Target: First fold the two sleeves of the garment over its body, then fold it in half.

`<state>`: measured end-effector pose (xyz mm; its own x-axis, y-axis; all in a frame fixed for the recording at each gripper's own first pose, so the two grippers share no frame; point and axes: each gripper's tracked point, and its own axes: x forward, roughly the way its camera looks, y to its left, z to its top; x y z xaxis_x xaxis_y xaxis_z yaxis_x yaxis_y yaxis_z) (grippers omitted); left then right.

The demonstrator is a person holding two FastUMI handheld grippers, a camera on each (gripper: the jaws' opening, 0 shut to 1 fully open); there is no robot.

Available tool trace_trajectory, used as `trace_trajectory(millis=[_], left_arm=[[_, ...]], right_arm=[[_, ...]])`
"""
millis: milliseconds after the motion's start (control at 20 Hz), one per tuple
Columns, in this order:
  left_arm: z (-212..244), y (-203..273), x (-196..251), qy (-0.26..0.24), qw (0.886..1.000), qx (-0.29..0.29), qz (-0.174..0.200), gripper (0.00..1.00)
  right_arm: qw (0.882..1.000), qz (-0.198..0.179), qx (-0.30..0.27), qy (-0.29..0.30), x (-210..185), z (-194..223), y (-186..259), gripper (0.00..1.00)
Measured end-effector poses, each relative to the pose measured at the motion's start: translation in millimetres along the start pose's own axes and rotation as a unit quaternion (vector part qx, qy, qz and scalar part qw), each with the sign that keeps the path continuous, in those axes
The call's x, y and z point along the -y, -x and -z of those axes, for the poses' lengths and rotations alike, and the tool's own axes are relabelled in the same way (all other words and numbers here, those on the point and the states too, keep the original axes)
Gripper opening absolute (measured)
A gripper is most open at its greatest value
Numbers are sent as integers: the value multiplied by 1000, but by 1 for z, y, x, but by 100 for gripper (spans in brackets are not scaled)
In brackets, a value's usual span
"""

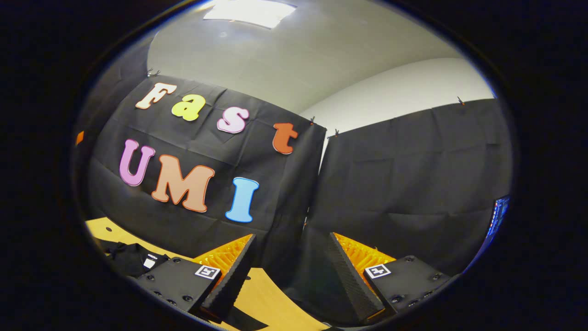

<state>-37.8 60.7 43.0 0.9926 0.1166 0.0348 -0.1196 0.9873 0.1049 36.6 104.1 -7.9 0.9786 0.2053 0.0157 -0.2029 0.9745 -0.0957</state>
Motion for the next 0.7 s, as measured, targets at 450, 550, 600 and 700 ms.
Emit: trace_trajectory(millis=[450, 550, 600, 700], left_arm=[[-42, 21, 5, -83, 995, 47, -10, 91], [-52, 27, 20, -125, 990, 61, 5, 91], [-55, 31, 28, -137, 988, 69, 17, 91], [-56, 33, 33, -142, 987, 76, 23, 87]], right_arm=[[981, -42, 94, 163, -69, -31, -15, 100], [984, -86, 90, 130, -93, -29, -21, 98], [984, -119, 90, 98, -107, -30, -20, 98], [980, -176, 85, 30, -127, -33, -16, 100]])
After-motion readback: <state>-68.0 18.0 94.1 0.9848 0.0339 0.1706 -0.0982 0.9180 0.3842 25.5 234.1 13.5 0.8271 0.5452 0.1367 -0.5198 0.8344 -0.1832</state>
